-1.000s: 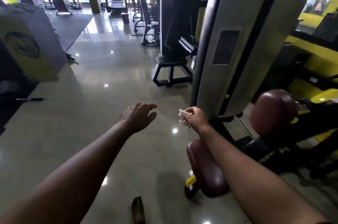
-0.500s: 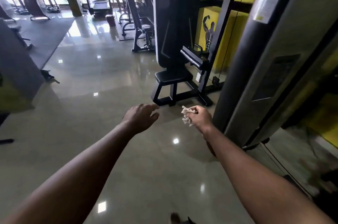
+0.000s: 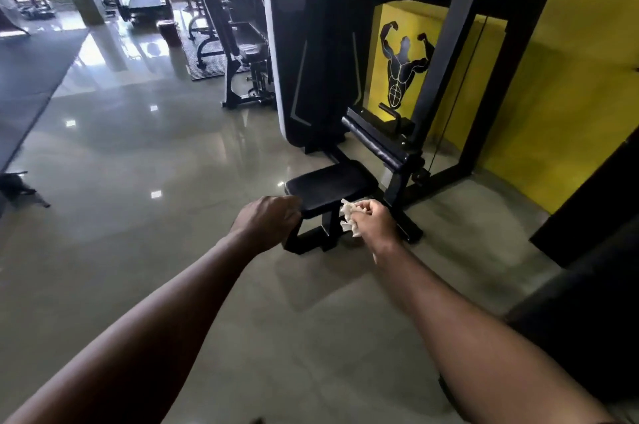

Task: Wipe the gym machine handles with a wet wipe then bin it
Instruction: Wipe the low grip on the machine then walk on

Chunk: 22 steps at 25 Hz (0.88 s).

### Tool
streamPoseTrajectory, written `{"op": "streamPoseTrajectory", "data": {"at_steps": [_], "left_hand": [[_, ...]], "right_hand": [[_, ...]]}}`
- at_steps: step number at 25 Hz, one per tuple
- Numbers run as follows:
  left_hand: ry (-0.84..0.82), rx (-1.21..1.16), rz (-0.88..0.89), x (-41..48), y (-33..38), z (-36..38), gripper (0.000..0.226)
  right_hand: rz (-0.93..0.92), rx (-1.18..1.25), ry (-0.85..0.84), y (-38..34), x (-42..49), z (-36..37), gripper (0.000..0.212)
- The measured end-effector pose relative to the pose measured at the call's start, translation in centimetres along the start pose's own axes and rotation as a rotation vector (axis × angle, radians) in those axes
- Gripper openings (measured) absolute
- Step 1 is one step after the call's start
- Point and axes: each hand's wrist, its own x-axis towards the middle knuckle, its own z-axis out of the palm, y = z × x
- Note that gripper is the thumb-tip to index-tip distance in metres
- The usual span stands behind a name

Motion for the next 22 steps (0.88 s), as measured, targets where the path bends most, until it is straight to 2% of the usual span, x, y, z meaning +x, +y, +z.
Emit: {"op": "streamPoseTrajectory", "data": {"at_steps": [5,10,17,22], "left_hand": [[-0.013,-0.015,0.137,20.9,-6.6,0.8,0.029],[-0.102,0.000,0.322,38.2,-8.2,1.5,0.032],[-0.085,-0.026,0.507,61.2,-5.0,6.9,0.024],[-0.106,-0.025,0.462,73.8,-2.3,11.9,0.026]], "right_hand": [[0.005,0.018,0.171,-1.4,17.4,6.3,0.010],[0.079,0.006,0.433,-3.8,30.1,8.4,0.008],[0.079,-0.097,0.627,-2.7,50.5,6.3,0.026],[0.044,-0.234,0.634,-2.3,63.5,3.6,0.030]]}}
